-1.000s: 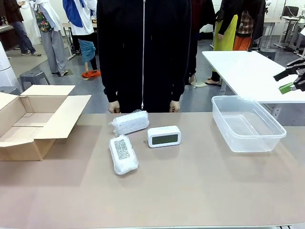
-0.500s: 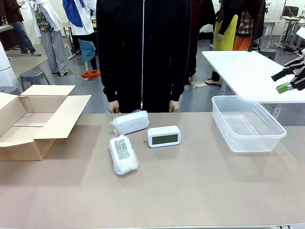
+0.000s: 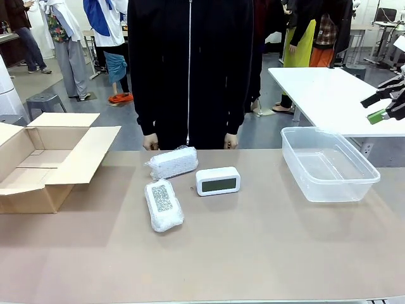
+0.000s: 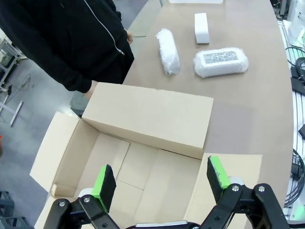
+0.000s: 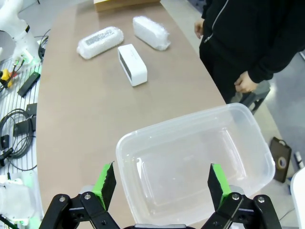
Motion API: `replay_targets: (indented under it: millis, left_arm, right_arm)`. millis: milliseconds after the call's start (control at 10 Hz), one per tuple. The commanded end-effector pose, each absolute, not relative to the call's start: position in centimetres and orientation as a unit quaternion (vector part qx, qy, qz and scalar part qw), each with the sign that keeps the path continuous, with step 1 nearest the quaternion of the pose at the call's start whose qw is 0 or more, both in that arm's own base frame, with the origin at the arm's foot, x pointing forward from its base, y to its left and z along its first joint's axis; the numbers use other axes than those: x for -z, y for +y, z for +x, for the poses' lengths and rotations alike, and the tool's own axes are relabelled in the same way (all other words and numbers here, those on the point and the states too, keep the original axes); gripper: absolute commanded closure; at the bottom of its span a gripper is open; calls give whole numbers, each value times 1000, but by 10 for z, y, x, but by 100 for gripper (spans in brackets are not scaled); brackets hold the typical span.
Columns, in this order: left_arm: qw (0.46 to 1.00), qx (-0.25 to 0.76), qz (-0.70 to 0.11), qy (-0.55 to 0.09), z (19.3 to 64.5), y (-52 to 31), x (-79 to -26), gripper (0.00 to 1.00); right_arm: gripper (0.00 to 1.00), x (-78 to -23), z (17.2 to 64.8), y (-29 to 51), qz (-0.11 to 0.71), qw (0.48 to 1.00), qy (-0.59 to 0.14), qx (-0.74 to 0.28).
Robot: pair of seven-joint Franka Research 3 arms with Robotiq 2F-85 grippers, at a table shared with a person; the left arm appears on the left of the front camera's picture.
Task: Separate and place wrapped and unwrapped clocks.
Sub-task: Pick up the Digital clock indicated by the person.
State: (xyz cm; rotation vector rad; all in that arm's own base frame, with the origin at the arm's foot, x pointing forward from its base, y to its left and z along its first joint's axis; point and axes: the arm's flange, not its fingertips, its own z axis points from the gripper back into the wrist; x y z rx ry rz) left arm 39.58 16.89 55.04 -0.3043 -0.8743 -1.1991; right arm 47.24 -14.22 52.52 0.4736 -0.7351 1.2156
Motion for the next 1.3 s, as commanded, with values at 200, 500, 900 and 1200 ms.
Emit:
replay_targets:
  millis: [200,500,900,1200]
  left_arm:
    - [715,548,-140,-410,397,169,-549,0]
    - [715,548,-140,-410,397,169,-549,0]
    - [715,548,-140,-410,397,169,-549,0]
    - [715,548,-140,-410,397,169,-549,0]
  right_arm:
    - [0,-524,472,-142,219,730,-335,-553]
    - [0,-524,472,-142,219,730,-335,-553]
    - [0,-524,472,-142,219,730,-335,-553]
    - [0,-524,472,-142,219,730,-335,-553]
